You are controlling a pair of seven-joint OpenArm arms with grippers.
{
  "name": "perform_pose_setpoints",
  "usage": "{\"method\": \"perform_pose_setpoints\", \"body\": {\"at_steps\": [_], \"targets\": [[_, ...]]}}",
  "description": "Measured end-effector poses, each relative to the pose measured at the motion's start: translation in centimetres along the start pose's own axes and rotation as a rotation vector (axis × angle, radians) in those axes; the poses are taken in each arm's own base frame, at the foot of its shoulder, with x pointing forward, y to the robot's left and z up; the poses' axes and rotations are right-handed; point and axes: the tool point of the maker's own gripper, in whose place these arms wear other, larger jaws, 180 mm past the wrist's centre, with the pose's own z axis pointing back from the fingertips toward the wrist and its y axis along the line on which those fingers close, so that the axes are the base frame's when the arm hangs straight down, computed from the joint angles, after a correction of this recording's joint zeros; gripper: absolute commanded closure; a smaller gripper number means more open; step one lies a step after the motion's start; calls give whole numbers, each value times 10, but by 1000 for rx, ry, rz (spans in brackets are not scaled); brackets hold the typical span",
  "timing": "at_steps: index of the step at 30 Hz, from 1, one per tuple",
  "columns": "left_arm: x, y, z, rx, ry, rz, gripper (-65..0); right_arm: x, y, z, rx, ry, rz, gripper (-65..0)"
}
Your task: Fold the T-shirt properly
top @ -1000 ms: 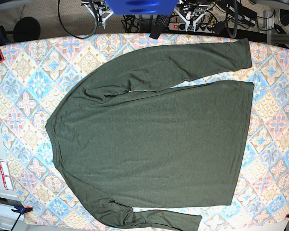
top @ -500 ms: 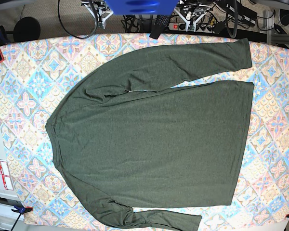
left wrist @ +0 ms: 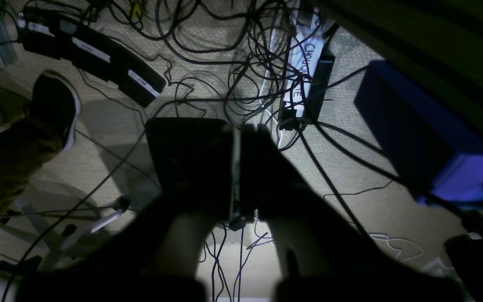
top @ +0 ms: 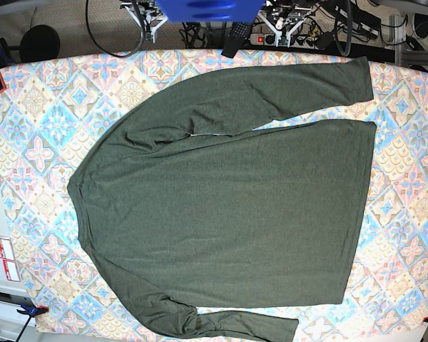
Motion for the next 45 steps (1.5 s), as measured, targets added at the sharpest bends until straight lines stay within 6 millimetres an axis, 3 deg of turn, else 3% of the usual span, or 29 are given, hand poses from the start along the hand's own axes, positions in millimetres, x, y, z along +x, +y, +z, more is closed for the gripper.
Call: {"method": "perform_pose_setpoints", "body": {"at_steps": [8,12,16,20,24,28,31,36,41,45], "targets": [[-3,0,0,0,4,0,0,-1,0,0,0,1,0,0],[-16,4,2,6,12,-1,0,-21,-6,3,-7,16,-1,0],[-42,22,7,31,22,-10,0,-61,-12,12,-17,61,-3,0],[-57,44,15,62,0,-23,0,-68,-17,18,-27,25,0,0],[-52,64,27,87,-71,-46,0,-63,-21,26,-32,-40,4,0],[-48,79,44,108,-131,-66,0,-87,-33,38,-47,-21,13,0],[-45,84,60,115,-184,-88,0,-84,-51,46,-74,-53,33,0],[-38,76,93,94,-272,-111,0,-58,-77,60,-125,-159,-2,0],[-30,77,130,96,-357,-146,0,-58,-111,85,-209,-206,-28,0],[-22,72,155,76,-411,-169,0,-43,-117,100,-219,-267,-10,0]]}}
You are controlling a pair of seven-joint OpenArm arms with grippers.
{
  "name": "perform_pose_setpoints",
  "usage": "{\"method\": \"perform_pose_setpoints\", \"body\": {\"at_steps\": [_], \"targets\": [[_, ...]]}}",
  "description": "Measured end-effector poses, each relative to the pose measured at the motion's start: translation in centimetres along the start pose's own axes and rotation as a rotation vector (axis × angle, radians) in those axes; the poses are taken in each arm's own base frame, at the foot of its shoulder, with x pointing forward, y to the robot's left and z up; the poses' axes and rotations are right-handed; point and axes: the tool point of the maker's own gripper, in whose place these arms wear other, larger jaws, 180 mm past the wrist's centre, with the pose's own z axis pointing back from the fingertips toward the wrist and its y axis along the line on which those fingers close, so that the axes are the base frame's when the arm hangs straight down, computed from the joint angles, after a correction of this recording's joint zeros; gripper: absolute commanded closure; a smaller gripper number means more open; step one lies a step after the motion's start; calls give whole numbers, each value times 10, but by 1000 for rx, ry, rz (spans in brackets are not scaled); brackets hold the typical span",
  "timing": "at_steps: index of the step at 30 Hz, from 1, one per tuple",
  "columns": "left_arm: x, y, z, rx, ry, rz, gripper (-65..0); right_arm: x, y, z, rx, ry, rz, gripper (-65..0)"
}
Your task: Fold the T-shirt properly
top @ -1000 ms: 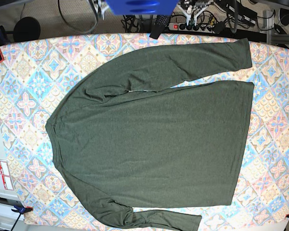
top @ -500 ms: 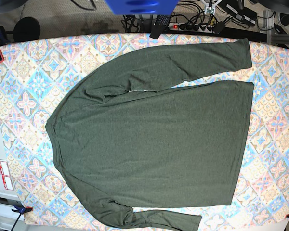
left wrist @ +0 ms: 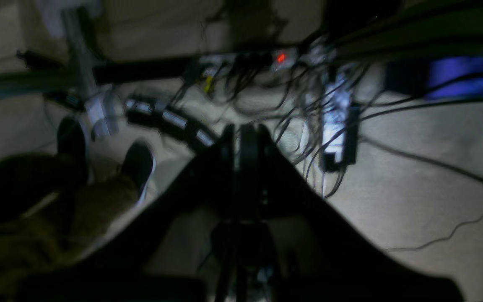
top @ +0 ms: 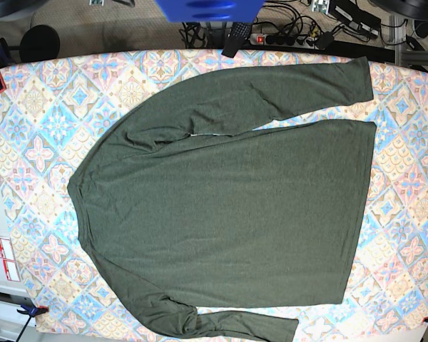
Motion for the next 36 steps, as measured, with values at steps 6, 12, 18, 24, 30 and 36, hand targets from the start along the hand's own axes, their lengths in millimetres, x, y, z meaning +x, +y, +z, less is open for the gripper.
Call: {"method": "perform_pose_setpoints", "body": {"at_steps": [6,12,18,24,30,36], "targets": [[33,7,26,7,-91,-26,0,23,-9,14,-5,-77,32,0],[75,-1,45,-15,-201,-20,0,65,-20,27,-30,-189,31,0],[98,20,53,19,-264,130,-3,90,-22,36,-33,-220,37,0],[116,45,48,41,-312,268,-121,128,-21,44,-35,-266,41,0],[128,65,39,5,-314,402,-193,145,-18,51,-31,-254,43,0],[144,87,38,8,-351,523,-220,161,-17,58,-29,-277,45,0]]}}
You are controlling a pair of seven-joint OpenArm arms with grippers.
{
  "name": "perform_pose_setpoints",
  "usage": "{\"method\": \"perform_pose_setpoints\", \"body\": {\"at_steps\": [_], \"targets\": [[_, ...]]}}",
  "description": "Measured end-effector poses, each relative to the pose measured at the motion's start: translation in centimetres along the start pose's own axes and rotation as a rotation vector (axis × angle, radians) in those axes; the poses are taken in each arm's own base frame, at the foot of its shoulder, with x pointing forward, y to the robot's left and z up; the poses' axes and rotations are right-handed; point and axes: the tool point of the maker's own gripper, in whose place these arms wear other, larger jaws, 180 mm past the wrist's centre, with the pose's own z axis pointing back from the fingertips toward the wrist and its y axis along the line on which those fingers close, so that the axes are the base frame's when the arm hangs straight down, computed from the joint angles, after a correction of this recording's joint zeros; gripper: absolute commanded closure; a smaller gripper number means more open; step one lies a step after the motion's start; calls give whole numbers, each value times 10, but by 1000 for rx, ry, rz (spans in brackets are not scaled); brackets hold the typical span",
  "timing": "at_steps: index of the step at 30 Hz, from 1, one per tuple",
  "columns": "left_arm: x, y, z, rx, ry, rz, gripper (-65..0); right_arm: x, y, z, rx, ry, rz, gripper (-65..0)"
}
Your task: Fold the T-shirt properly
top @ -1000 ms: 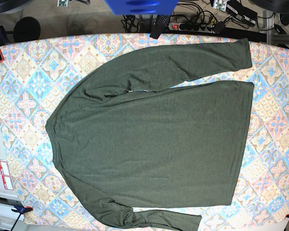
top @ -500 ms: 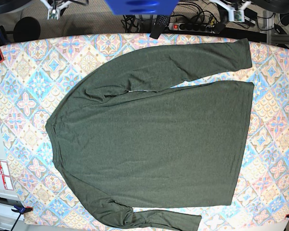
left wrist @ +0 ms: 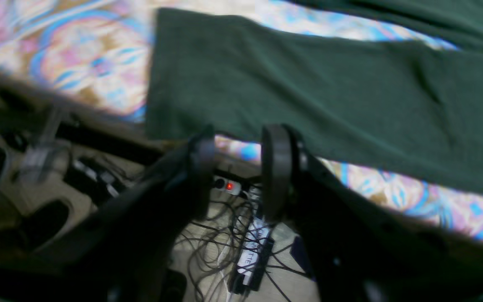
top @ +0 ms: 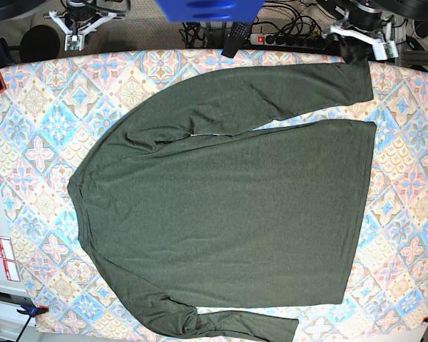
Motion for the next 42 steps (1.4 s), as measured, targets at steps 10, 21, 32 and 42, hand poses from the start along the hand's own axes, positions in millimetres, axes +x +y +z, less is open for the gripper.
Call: {"method": "perform_pose_setpoints", "body": {"at_steps": [10,21,32,42], "targets": [[6,10,-28,-1,116,249,-320,27,22,-9,48,-29,-10,0],[6,46,-39,65,128,371,-323,38,27,-16,56,-40,-19,0],[-12,57,-57,109,172,404,-320,33,27,-15,56,-25,-18,0],[-25,49,-68,95,190,421,-168,32,27,-15,56,-22,-17,0]]}}
